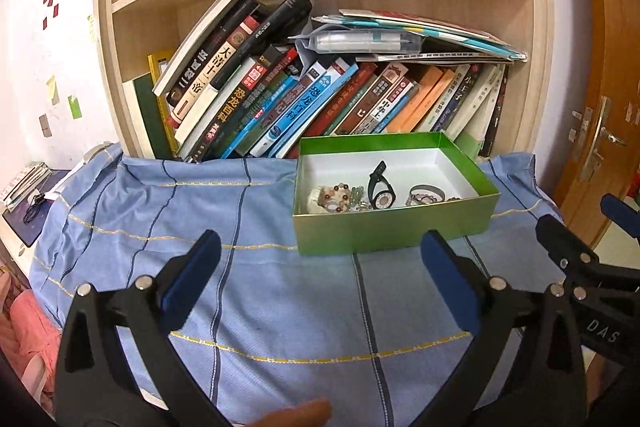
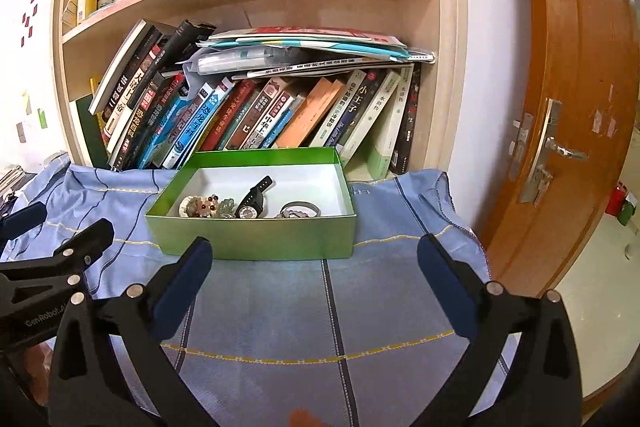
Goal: Organize jewelry
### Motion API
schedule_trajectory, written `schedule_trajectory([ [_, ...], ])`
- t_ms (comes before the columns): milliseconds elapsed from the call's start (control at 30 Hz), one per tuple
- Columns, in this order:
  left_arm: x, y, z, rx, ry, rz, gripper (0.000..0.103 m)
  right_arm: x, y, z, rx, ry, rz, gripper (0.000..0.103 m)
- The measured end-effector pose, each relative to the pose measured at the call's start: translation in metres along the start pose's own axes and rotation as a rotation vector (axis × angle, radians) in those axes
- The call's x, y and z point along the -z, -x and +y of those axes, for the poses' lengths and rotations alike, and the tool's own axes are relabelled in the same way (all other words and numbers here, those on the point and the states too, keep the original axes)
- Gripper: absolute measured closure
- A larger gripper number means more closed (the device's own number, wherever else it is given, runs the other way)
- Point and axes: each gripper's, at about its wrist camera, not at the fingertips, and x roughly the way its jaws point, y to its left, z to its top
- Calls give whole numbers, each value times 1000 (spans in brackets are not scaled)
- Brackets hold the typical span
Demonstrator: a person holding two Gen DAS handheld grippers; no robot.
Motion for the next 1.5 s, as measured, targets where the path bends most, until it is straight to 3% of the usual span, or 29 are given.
schedule_trajectory([
  [1500,1,3,-1,-4,0,4,4,2,4,3,-21,-8,-4,3],
])
